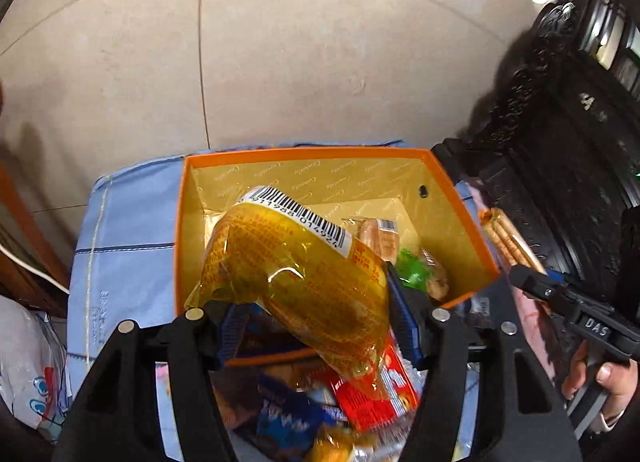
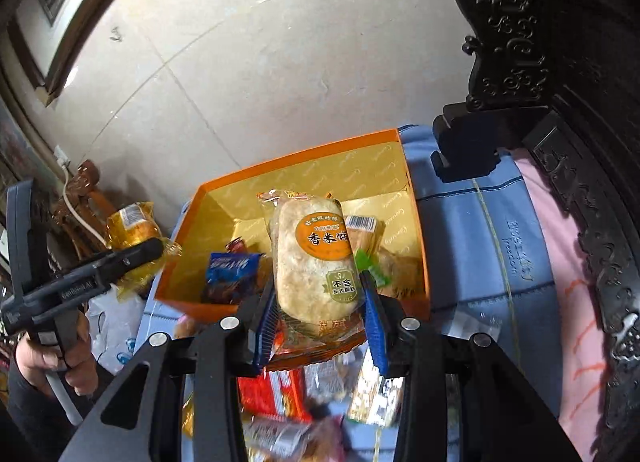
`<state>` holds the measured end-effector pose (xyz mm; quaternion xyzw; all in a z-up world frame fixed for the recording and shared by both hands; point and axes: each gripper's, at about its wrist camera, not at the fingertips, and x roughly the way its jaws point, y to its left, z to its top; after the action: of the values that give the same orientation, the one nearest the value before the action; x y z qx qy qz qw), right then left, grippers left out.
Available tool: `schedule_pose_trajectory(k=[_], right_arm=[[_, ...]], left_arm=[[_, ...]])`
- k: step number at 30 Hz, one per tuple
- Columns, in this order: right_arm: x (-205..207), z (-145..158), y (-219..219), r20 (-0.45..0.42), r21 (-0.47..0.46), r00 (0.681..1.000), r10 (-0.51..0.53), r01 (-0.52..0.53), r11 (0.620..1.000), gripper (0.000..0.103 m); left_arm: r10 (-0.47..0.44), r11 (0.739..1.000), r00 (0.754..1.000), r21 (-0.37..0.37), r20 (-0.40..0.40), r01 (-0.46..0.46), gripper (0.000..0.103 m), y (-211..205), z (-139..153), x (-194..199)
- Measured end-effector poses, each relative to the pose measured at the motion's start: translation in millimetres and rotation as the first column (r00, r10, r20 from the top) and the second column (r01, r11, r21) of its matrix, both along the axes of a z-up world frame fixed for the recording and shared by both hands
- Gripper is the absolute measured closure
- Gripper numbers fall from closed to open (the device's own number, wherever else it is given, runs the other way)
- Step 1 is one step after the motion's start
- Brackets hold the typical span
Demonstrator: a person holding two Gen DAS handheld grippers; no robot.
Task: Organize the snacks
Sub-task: 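Carry both snacks over the orange box and open both tools to drop them, then grasp the green-yellow seed bag with the left tool while the right tool grasps the round clear bun pack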
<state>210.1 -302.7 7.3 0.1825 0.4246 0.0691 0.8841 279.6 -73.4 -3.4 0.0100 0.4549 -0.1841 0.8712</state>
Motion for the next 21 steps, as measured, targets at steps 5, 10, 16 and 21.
schedule_pose_trajectory(k=[5, 10, 16, 21], right_arm=[[22, -20, 1, -0.073, 0.045, 0.995, -0.067, 0.071, 0.996, 0.027], [-1, -29, 7, -0.086, 0.017, 0.995, -0.051, 0.052, 0.998, 0.023], [-59, -54, 12, -0.184, -0.006, 0.982, -0.037, 0.036, 0.999, 0.015], [-108, -76, 23, -0.283, -0.012, 0.959, 0.002, -0.006, 1.000, 0.013]], left_arm=[[0.113, 0.987, 0.994, 0.113, 0.006, -0.113, 0.005, 0, -20, 17], [0.109, 0.989, 0.993, 0.106, -0.043, -0.104, 0.005, 22, -30, -3], [0.138, 0.988, 0.980, 0.094, -0.145, -0.126, 0.005, 60, -53, -53], [0.137, 0.983, 0.974, 0.143, -0.183, -0.112, 0.005, 77, -74, -111]])
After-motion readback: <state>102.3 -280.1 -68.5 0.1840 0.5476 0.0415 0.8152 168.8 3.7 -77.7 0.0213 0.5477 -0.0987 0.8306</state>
